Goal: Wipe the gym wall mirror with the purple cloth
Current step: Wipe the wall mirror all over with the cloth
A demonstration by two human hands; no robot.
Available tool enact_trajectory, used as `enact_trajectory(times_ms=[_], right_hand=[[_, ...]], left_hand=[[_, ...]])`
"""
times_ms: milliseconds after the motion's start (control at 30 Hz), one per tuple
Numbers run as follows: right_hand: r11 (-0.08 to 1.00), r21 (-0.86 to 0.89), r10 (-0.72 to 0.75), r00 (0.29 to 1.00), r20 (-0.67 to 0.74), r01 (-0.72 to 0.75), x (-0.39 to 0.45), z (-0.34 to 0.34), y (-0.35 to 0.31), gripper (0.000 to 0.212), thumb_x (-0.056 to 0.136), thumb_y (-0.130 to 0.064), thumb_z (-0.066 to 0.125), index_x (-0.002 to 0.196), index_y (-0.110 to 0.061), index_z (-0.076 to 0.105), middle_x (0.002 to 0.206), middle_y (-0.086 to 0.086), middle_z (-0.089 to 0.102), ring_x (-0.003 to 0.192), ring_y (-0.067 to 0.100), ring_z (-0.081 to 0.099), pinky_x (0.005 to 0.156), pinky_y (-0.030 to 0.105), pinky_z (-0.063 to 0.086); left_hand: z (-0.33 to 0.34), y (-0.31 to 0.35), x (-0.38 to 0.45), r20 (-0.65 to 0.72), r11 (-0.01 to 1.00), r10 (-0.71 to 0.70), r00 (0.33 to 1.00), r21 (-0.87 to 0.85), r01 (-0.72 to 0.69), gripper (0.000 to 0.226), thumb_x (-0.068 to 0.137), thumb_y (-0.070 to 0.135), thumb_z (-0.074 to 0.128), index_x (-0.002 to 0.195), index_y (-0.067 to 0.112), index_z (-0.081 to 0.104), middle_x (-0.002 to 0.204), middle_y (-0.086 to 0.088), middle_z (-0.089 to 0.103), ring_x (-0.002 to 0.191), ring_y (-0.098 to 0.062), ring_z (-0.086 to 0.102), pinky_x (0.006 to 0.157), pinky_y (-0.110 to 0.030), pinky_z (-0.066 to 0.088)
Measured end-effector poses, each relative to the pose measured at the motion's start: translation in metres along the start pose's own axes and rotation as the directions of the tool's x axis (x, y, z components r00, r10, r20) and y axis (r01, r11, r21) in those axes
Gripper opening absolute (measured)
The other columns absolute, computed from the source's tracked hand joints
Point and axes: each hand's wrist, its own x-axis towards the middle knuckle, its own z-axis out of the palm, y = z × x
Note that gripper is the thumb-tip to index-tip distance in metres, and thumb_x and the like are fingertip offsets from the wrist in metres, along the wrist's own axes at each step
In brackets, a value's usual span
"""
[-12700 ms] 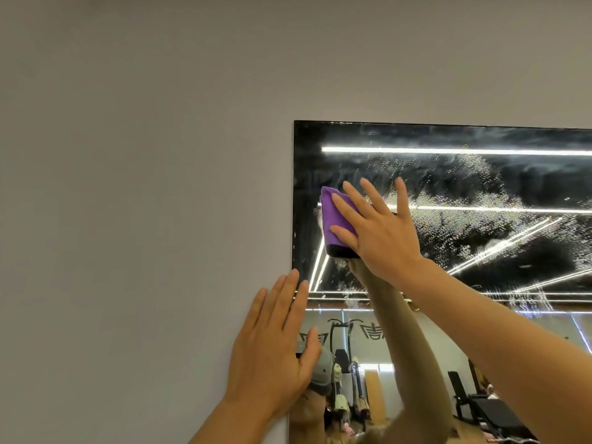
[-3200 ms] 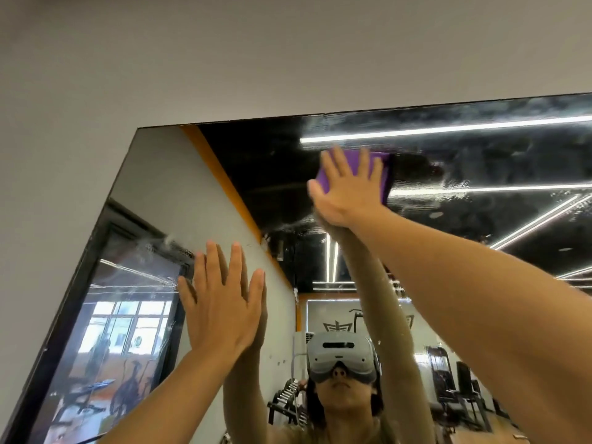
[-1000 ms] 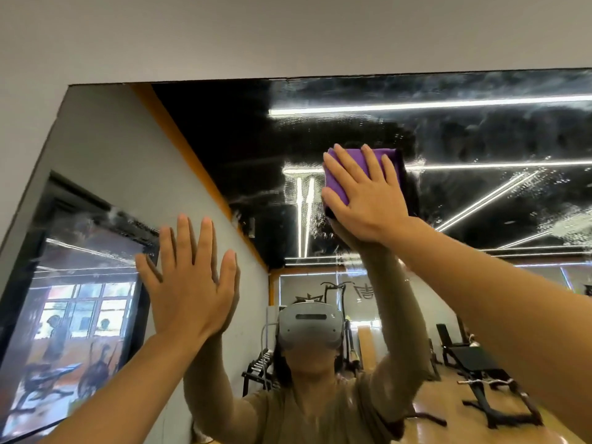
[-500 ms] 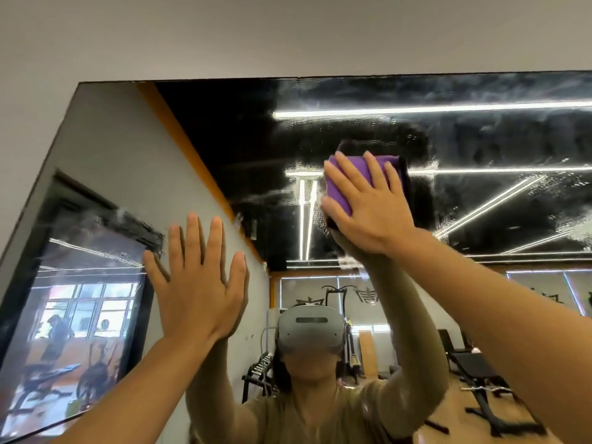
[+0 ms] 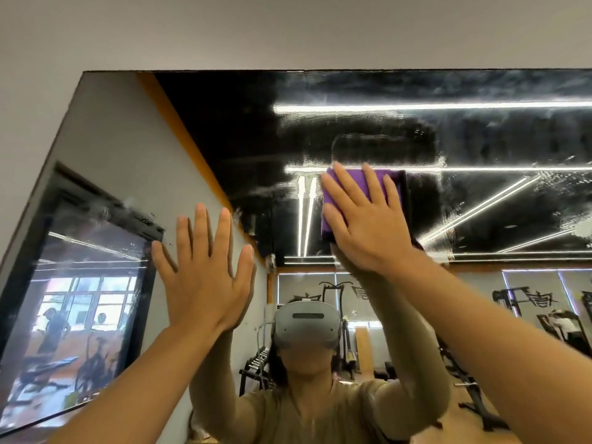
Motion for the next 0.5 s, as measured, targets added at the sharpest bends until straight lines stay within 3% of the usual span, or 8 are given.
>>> enact_trajectory(times_ms=[200,333,433,500], right_hand=[[0.994,0.008,0.105,0.994,0.017,-0.105,0.055,-0.004,-0.008,0.057,0.108,-0.049,0.015,0.162,-0.035,0.003,0.169,-0.010,-0.004,0.155,0.027,-0.010,0.122,0.046,-0.013],[0.999,0.017,0.048,0.997,-0.060,-0.047,-0.014,0.009,-0.023,0.064,0.100,-0.055,0.012,0.161,-0.033,0.020,0.168,-0.007,0.014,0.156,0.031,0.004,0.121,0.043,-0.009],[1.000,0.024,-0.003,1.000,-0.020,0.004,-0.040,0.012,-0.028,0.063,0.101,-0.053,0.019,0.158,-0.030,0.029,0.165,-0.004,0.025,0.154,0.033,0.014,0.122,0.043,-0.002],[1.000,0.016,-0.007,1.000,0.004,0.006,-0.023,0.008,-0.026,0.066,0.099,-0.056,0.015,0.159,-0.032,0.026,0.166,-0.006,0.022,0.154,0.032,0.011,0.122,0.043,-0.004]], left_hand=[[-0.004,-0.008,0.001,0.040,0.998,0.055,0.998,-0.002,-0.055,0.073,0.100,0.067,0.003,0.159,0.028,0.019,0.167,-0.009,0.021,0.153,-0.034,0.017,0.118,-0.065,0.014],[-0.006,-0.009,-0.001,0.077,0.999,0.042,0.996,0.004,-0.042,0.074,0.096,0.069,-0.003,0.159,0.032,0.010,0.169,-0.006,0.012,0.155,-0.031,0.009,0.120,-0.061,0.008],[-0.010,-0.017,0.000,0.099,0.997,0.069,0.993,0.020,-0.071,0.071,0.094,0.069,-0.004,0.157,0.036,0.003,0.169,-0.003,0.008,0.156,-0.029,0.006,0.120,-0.057,0.008],[-0.011,-0.024,0.001,0.103,0.994,0.105,0.989,0.010,-0.106,0.070,0.095,0.069,-0.002,0.156,0.036,0.003,0.169,-0.002,0.009,0.155,-0.028,0.008,0.119,-0.054,0.008]])
